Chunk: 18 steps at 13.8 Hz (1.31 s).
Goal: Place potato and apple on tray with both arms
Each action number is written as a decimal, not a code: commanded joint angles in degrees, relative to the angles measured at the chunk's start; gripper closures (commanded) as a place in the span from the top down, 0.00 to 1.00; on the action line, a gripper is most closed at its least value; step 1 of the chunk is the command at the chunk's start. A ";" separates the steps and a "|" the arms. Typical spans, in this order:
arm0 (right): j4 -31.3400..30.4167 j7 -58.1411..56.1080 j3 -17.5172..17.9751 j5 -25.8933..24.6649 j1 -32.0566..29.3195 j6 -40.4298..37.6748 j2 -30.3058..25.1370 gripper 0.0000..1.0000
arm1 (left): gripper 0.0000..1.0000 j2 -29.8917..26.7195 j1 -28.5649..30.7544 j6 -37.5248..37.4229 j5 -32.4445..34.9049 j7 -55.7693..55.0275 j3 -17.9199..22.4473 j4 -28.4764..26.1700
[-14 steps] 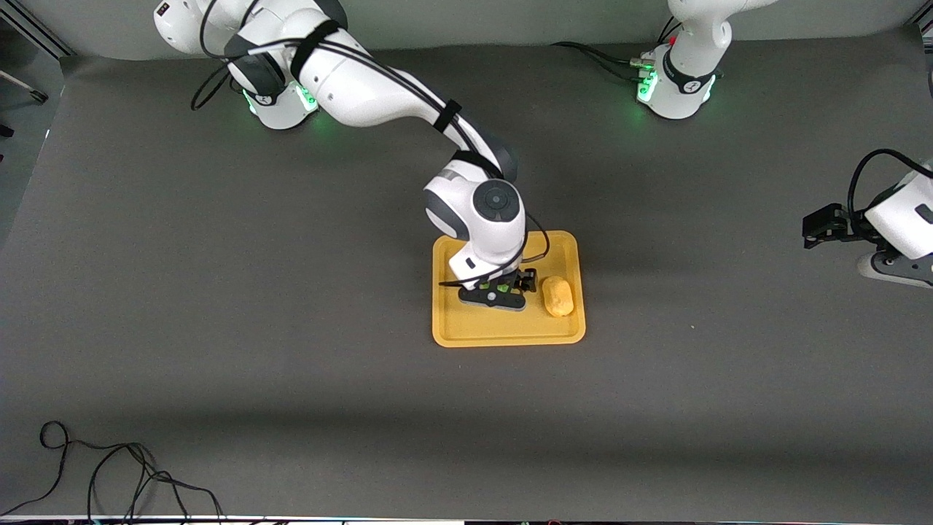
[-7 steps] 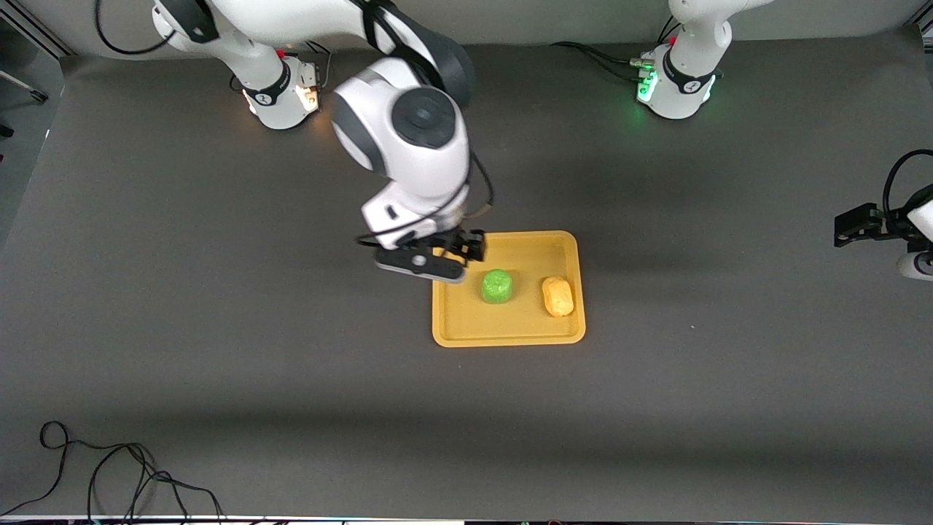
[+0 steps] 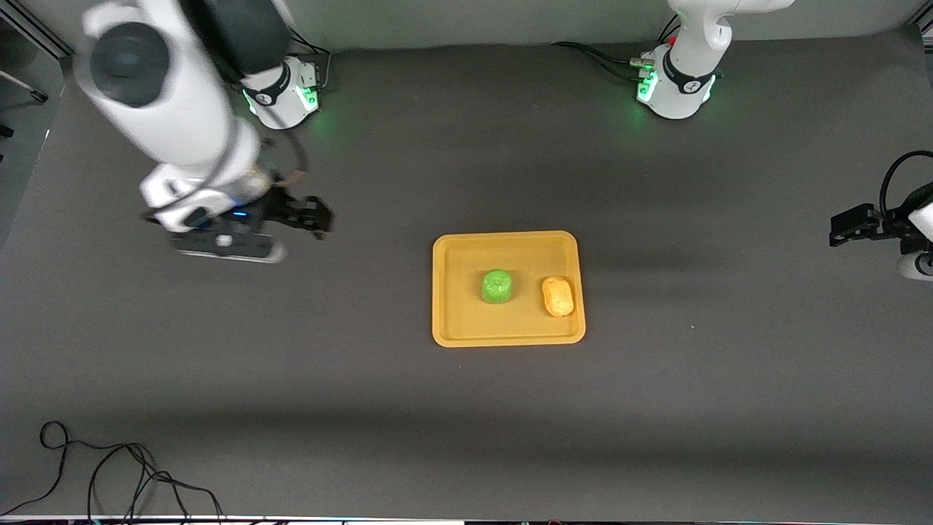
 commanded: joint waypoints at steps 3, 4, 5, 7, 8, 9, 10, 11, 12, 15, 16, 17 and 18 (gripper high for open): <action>-8.29 -14.65 3.63 1.26 -15.74 -2.26 -8.07 1.00 | 1.00 -1.94 -1.44 -0.06 -0.82 3.47 1.47 -0.96; -8.20 -16.59 3.02 1.17 -17.16 -2.44 -8.42 1.00 | 1.00 -1.94 -1.53 0.04 -0.82 3.57 1.47 -0.87; -8.20 -17.83 1.01 1.17 -17.79 -2.53 -8.43 1.00 | 1.00 -1.94 -1.53 -0.48 -0.82 3.66 1.47 -0.95; -8.03 -23.17 -3.04 1.17 -17.62 -2.45 -8.34 1.00 | 1.00 -1.94 -1.44 -0.22 -0.82 3.66 1.47 -0.69; -8.03 -24.51 -4.62 1.17 -17.62 -2.44 -8.34 1.00 | 1.00 -1.94 -1.44 -0.66 -0.82 3.66 1.47 -0.95; -7.94 -25.13 -5.68 1.17 -17.36 -2.53 -8.34 1.00 | 1.00 -1.85 -1.62 -0.49 -0.82 3.57 1.30 -0.87; -7.85 -25.75 -6.56 1.17 -17.01 -2.53 -8.34 1.00 | 1.00 -1.85 -2.14 -0.22 -0.82 3.31 0.95 -0.87; -7.77 -26.10 -7.53 1.08 -15.87 -2.53 -8.34 1.00 | 1.00 -1.77 -2.58 -0.14 -0.65 2.70 0.60 -0.87; -7.68 -26.10 -8.75 1.00 -14.82 -2.45 -8.25 1.00 | 1.00 -1.33 -2.67 0.04 -0.65 2.69 0.42 -0.87; -7.33 -26.02 -8.68 1.08 -14.72 -2.53 -8.25 1.00 | 1.00 -0.89 -2.50 0.13 -0.91 3.04 0.42 -0.87; -7.24 -25.75 -8.59 1.26 -14.72 -2.53 -8.25 1.00 | 1.00 -0.97 -2.41 0.13 -1.00 3.13 0.42 -0.69; -7.32 -25.49 -8.59 1.61 -14.72 -2.53 -8.25 1.00 | 1.00 -1.23 -2.24 0.13 -1.00 3.13 0.42 -0.61; -7.33 -25.49 -8.76 2.92 -14.72 -2.62 -8.25 1.00 | 1.00 -1.41 -2.06 0.13 -1.08 3.22 0.42 -0.60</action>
